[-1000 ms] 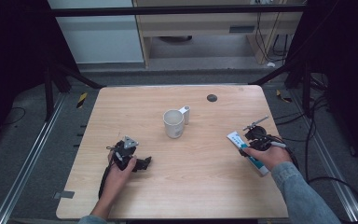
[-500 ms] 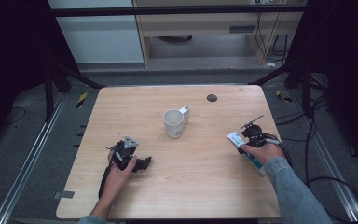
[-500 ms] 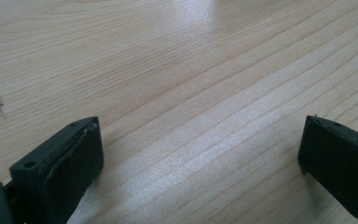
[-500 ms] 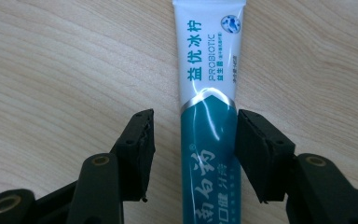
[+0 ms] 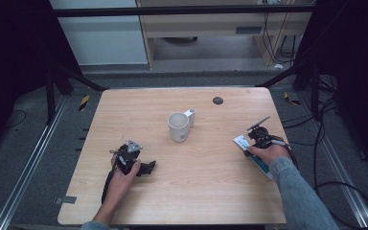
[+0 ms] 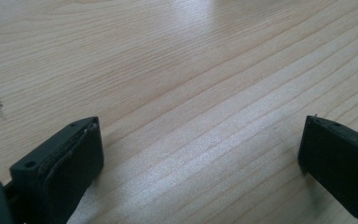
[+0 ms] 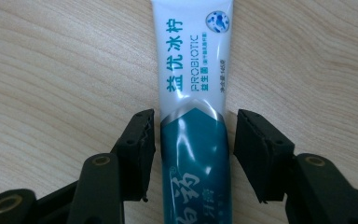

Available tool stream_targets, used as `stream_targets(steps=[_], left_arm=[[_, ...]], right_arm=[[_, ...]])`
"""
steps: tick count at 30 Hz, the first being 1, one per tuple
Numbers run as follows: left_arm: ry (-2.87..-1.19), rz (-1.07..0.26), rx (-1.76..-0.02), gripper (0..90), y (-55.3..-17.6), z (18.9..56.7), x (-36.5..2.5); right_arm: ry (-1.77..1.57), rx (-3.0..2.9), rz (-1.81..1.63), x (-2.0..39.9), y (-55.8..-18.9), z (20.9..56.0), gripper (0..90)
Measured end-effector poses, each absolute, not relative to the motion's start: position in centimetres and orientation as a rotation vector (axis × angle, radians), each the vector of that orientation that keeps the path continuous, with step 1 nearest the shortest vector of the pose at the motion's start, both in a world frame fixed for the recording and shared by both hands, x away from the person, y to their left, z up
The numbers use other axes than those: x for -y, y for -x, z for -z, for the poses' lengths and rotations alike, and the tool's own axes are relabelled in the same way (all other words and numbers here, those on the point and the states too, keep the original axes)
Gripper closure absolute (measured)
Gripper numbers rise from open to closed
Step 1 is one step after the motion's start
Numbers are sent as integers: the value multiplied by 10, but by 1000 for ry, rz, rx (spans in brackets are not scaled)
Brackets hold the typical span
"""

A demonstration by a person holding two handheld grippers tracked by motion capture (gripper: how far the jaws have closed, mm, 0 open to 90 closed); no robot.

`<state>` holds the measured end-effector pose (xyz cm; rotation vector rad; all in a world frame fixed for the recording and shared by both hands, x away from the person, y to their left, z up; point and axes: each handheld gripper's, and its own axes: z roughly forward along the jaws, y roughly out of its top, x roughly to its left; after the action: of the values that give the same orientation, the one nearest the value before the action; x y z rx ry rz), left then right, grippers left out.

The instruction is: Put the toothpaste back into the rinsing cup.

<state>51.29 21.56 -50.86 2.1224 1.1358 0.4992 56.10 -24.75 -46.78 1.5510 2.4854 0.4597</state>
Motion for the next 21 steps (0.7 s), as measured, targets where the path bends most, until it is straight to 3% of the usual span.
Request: stream_targets(steps=[21], left_arm=[[-2126,-499,-1133,0,-513,508,-215]], right_arm=[[-1526,-2507,-443,244,-566,470,573]])
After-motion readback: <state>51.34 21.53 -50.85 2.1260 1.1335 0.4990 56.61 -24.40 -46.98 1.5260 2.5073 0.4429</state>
